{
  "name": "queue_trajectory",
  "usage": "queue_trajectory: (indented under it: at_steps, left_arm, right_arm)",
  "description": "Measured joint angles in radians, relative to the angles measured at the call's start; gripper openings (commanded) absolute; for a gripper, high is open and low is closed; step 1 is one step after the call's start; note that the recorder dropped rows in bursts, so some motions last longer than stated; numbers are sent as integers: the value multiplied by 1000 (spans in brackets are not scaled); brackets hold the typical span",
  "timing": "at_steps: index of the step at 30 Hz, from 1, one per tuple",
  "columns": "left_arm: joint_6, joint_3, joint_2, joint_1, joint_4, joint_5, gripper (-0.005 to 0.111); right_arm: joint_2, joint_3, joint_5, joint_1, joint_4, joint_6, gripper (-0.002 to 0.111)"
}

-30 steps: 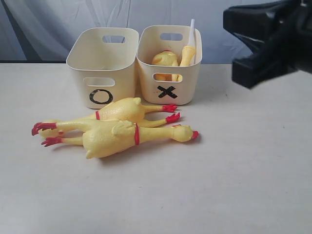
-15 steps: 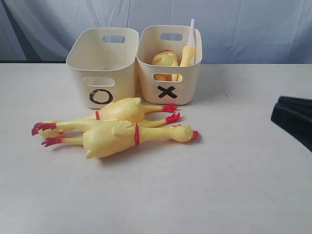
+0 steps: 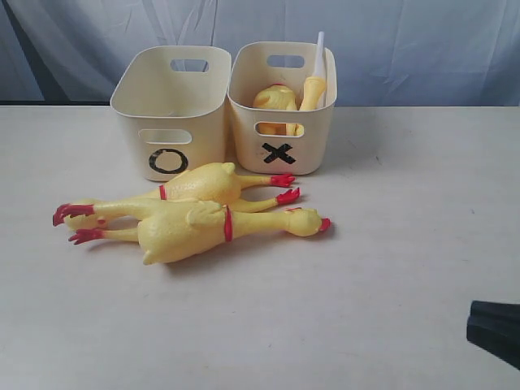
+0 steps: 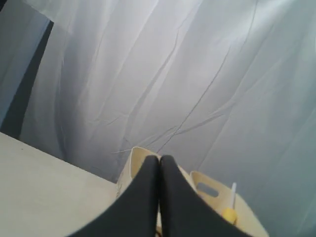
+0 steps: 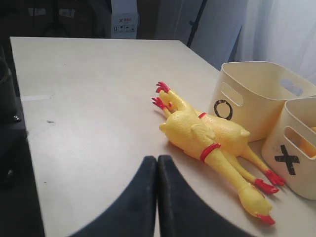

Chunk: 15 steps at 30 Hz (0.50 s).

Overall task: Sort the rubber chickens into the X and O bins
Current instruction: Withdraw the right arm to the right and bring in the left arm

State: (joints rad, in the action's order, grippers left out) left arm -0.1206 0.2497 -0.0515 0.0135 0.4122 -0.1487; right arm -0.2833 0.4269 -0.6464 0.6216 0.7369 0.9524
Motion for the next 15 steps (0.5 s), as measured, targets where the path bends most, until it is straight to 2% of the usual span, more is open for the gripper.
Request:
queue_trajectory:
  at_steps: [5,10,13,15]
  left_arm:
    - [302,122,-136,0,57,-122,24]
    - [806,229,-322,2,372,-254,41]
    - [1096,292,-441,2,555,-372,42]
    - [1234,327,-522,2,623,-451,42]
  right_arm:
    - [38,0,-19,0,-8,-19,0]
    - [55,0,-23,0,-8,-25,0]
    - [55,0,-23,0,-10,-25,0]
    - [55,0,-23,0,-10,-25,0]
